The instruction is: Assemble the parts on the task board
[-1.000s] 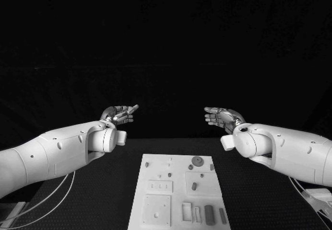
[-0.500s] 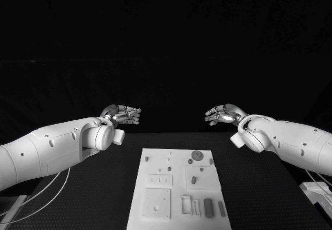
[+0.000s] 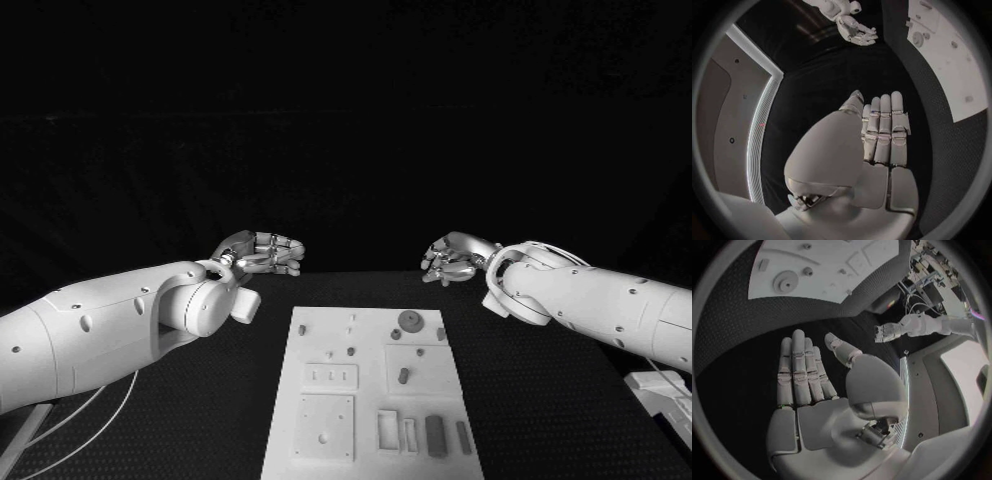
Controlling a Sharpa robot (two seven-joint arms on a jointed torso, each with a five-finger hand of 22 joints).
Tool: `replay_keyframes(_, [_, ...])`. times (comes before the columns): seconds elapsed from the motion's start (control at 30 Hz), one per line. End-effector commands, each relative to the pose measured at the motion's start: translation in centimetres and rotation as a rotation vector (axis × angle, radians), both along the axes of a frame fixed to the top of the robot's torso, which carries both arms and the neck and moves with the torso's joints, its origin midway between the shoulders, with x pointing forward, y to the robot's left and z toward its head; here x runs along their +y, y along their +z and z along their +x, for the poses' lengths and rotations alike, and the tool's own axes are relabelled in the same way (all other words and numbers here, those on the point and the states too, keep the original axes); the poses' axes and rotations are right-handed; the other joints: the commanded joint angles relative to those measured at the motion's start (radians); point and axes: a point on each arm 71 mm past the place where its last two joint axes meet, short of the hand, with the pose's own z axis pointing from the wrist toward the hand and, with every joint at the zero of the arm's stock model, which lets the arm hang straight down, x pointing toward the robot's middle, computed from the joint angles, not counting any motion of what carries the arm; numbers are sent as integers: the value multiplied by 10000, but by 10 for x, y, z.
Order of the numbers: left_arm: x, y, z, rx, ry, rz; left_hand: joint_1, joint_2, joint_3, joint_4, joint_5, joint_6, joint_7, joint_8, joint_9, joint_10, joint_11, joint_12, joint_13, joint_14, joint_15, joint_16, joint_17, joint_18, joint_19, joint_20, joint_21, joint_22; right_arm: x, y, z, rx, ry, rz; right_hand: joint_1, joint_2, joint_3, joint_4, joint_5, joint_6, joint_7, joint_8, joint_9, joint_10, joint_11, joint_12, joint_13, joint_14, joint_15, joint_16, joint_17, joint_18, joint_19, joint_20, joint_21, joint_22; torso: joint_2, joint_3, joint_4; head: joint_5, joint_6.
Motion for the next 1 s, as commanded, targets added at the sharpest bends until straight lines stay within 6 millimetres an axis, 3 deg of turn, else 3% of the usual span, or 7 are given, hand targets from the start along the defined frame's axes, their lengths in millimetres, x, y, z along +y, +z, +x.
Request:
replay_keyframes(0.03, [-9, 5, -8, -320, -875, -535, 3, -20, -124, -2, 15, 28, 33, -81, -38, 27, 74, -81, -2, 68, 15, -74, 32, -71, 7, -57, -55, -8, 13, -3, -7, -729, 957, -2137, 345, -239, -248, -6, 56, 478, -110, -138, 28, 983, -380, 93, 216, 1081, -494, 1213, 920, 133, 1306, -563, 925, 274, 298, 31, 45, -46, 24])
replay_keyframes(0.2, [-13, 4, -15, -334, -1133, -532, -76, -45, -225, 0, 14, -81, 164, -197, -115, -34, 119, -202, -17, 112, 11, -134, 108, -84, 50, -78, -77, -5, 28, -10, -16, -961, 1624, -3011, 196, -406, -341, 19, 58, 651, -199, -246, 36, 1498, -536, 195, 508, 1091, -628, 1804, 1328, 133, 1462, -701, 1368, 269, 538, 43, 50, -70, 68])
replay_keyframes(0.37, [-14, 3, -19, -358, -1219, -607, -82, -26, -229, 2, 16, -76, 168, -201, -121, -28, 120, -212, -15, 127, 7, -140, 123, -84, 62, -81, -78, -2, 36, -16, -21, -1179, 1860, -3284, 168, -654, -451, 32, 67, 655, -409, -451, 37, 2393, -828, 1123, 1751, 1279, -913, 2989, 2028, 133, 1750, -903, 2117, 293, 756, 51, 36, -82, 126])
replay_keyframes(0.43, [-15, 3, -21, -344, -1264, -632, -90, -22, -236, 3, 15, -70, 168, -202, -124, -26, 121, -219, -14, 122, 9, -151, 128, -87, 58, -80, -85, -4, 37, -17, -23, -1268, 1901, -3373, 134, -836, -574, 30, 99, 689, -534, -570, 64, 2142, -979, 2274, 3469, 1267, -1043, 4238, 2835, 133, 1943, -1084, 2801, 270, 818, 55, 40, -72, 122])
replay_keyframes(0.47, [-15, 3, -21, -340, -1283, -644, -96, -22, -241, 4, 15, -70, 168, -203, -126, -26, 121, -223, -14, 120, 10, -157, 131, -89, 56, -79, -88, -5, 38, -17, -23, -1282, 1923, -3421, 215, -814, -536, 24, 165, 715, -608, -673, 80, 1506, -1008, 3506, 5155, 1126, -1078, 5135, 3409, 133, 1926, -1192, 3280, 266, 851, 57, 45, -74, 116])
replay_keyframes(0.6, [-16, 4, -25, -361, -1393, -705, -118, -16, -263, 5, 14, -70, 171, -213, -136, -26, 125, -243, -13, 107, 18, -187, 144, -97, 43, -76, -107, -9, 41, -17, -26, -1348, 1987, -3507, -51, -928, -401, 66, 37, 713, -478, -920, 119, 393, -950, 5503, 8056, 852, -1043, 6207, 3932, 133, 1750, -1297, 4221, 273, 1005, 54, 46, -96, 136])
replay_keyframes(1.0, [-17, 5, -29, -341, -1507, -772, -149, -6, -293, 5, 14, -65, 172, -225, -150, -21, 128, -272, -10, 90, 27, -231, 165, -104, 28, -71, -131, -12, 46, -25, -28, -1284, 2071, -3698, -206, -1040, -199, 103, 58, 594, -451, -1253, 170, 18, -888, 7860, 10579, 852, -995, 7487, 4314, 133, 1770, -1488, 5205, 244, 1355, 42, 70, -142, 89])
